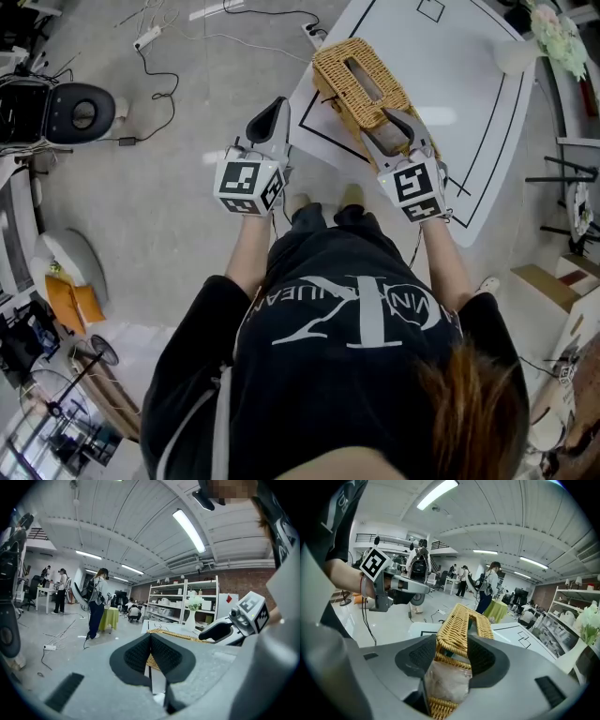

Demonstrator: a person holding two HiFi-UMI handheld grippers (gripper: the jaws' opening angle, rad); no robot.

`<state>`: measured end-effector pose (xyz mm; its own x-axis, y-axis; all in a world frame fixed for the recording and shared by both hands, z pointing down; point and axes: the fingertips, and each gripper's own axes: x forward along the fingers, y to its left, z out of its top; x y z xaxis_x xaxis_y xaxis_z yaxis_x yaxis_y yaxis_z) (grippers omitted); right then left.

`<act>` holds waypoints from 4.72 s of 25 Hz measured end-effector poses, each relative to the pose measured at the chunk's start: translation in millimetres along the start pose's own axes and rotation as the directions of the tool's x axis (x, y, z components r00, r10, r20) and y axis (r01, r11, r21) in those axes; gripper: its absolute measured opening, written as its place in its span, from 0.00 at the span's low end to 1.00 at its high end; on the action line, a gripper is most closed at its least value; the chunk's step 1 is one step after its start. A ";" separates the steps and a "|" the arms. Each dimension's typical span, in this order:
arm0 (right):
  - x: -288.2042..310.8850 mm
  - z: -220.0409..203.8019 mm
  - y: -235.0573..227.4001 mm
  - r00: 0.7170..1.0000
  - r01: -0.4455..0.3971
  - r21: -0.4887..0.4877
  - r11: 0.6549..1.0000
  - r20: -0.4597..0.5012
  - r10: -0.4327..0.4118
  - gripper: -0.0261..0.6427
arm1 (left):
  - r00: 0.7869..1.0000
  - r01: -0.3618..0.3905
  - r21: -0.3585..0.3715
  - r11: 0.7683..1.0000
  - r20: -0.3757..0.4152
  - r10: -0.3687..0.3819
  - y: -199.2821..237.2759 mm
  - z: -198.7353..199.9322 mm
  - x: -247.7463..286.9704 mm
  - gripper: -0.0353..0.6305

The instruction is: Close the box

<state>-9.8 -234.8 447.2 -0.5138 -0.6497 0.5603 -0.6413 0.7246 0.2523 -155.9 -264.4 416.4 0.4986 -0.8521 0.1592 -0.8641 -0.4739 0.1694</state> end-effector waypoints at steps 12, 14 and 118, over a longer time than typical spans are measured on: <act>2.0 1.7 1.5 0.998 -0.052 0.088 0.995 0.023 0.050 0.34 | 1.000 -0.016 -0.007 1.000 -0.008 0.016 4.8 -4.8 -2.0 0.07; -0.9 4.5 -3.3 0.998 -0.054 0.135 0.989 0.051 0.048 0.33 | 1.000 -0.018 -0.005 1.000 -0.008 0.018 5.6 -3.8 -0.8 0.07; -79.4 53.2 -127.5 0.858 0.031 0.417 0.908 0.455 -0.238 0.04 | 0.985 -0.058 0.127 0.990 0.167 0.037 10.0 104.6 15.5 0.07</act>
<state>82.4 -287.8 328.5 -0.5472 -0.8347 0.0620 -0.8363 0.5422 -0.0820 -164.1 -305.6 318.8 0.4480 -0.8940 0.0006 -0.8935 -0.4477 0.0352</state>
